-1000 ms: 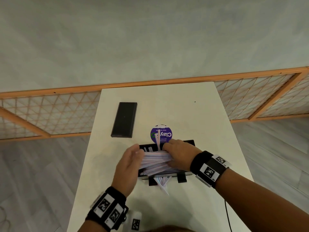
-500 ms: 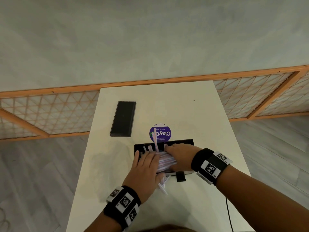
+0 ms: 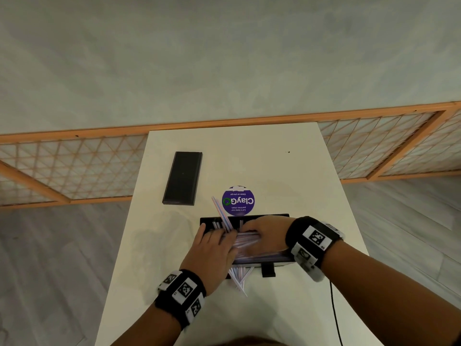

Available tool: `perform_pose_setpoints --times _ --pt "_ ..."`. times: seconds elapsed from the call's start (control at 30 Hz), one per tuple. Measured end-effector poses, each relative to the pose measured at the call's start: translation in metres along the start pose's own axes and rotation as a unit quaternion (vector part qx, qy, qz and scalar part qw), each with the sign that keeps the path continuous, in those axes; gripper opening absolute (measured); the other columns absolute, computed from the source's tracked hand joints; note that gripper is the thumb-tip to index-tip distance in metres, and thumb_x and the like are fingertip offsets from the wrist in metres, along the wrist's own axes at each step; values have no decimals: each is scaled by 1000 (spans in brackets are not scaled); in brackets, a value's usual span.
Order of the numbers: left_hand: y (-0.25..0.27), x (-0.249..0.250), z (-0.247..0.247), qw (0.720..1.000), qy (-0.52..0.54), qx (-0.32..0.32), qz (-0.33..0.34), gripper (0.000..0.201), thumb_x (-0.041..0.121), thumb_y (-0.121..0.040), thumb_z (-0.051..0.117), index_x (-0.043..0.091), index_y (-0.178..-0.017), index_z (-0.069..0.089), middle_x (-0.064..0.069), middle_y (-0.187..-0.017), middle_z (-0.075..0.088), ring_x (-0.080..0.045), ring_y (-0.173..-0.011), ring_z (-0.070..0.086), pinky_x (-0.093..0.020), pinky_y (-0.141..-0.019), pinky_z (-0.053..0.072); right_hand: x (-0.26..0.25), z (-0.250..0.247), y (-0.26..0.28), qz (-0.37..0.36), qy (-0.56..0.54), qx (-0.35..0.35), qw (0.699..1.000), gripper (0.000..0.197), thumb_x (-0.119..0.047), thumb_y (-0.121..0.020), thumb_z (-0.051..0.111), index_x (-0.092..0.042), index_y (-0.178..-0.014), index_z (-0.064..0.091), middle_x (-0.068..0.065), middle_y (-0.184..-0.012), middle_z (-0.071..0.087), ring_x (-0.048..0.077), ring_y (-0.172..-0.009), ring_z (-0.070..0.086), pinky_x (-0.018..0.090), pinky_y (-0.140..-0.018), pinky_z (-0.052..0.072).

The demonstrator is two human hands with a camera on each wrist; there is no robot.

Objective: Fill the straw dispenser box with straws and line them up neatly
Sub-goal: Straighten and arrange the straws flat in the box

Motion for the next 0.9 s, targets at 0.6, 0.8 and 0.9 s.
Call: perform_pose_setpoints --times 0.6,0.8,0.9 --pt "1 4 2 998 35 -50 -30 62 52 -102 10 24 -141 49 2 -131 59 -19 -130 50 -49 -128 3 -32 -3 -17 -17 -101 -41 994 49 -24 -89 55 -26 -137 60 1 -134 63 20 -122 57 43 -110 44" --pt "11 1 -22 995 -11 -9 -103 63 72 -98 28 27 -128 62 -7 -103 67 -30 -108 61 -65 -123 0 -29 -6 -10 -46 -154 -5 987 60 -14 -88 58 -33 -144 52 -9 -145 54 10 -131 49 32 -112 39" --pt "9 5 -27 992 -21 -36 -116 78 83 -92 17 32 -135 58 -7 -119 69 -30 -122 56 -64 -122 -10 -22 -6 -12 -5 -112 -11 994 56 -17 -88 59 -32 -142 54 -6 -145 52 14 -130 50 32 -108 43"
Point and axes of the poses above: each hand's wrist, its own y-axis away from the middle knuckle, its own z-axis out of the palm, x = y × z, the point moved 9 cm from there along -y, towards the middle knuckle
